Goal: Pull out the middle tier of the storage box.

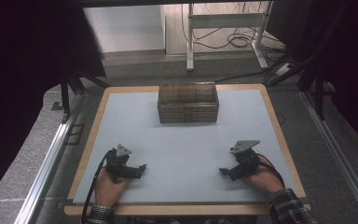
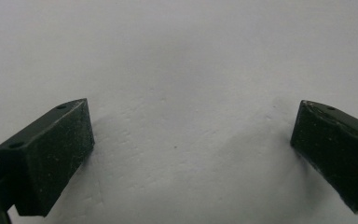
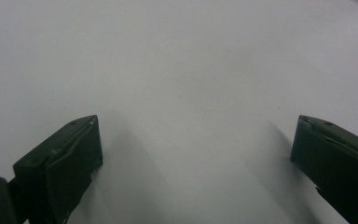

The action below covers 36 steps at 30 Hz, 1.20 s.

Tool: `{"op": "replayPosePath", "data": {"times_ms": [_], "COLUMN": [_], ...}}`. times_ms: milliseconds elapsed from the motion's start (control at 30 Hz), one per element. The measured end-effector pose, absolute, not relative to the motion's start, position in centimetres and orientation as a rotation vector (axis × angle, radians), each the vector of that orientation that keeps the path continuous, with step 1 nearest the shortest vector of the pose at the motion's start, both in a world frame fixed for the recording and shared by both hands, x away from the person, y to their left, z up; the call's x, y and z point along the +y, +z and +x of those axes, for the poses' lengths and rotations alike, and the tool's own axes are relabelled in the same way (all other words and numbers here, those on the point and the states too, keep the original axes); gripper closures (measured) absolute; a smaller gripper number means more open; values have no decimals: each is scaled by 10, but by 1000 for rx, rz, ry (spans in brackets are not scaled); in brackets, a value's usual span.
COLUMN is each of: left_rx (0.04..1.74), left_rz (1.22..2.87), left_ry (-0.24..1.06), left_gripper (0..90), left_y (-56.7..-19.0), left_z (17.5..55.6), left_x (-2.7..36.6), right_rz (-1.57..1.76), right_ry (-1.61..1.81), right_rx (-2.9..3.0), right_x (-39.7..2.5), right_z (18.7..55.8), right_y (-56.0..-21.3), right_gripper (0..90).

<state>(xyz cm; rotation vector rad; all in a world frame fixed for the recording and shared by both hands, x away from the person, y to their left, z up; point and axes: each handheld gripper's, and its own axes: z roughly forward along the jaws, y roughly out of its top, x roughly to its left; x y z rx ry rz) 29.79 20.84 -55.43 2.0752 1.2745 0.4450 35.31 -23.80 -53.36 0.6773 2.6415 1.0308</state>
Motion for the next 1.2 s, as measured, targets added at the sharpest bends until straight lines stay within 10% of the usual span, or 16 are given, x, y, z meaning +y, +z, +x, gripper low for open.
{"op": "replayPosePath", "data": {"times_ms": [1200], "left_rx": [1275], "left_rz": [2075], "left_ry": [446], "left_gripper": [0], "left_y": [-554], "left_z": [298], "left_x": [208], "right_rz": [706], "right_ry": [974], "right_rx": [2664], "right_x": [-231], "right_z": [351], "right_y": [-528], "right_gripper": [70]}}
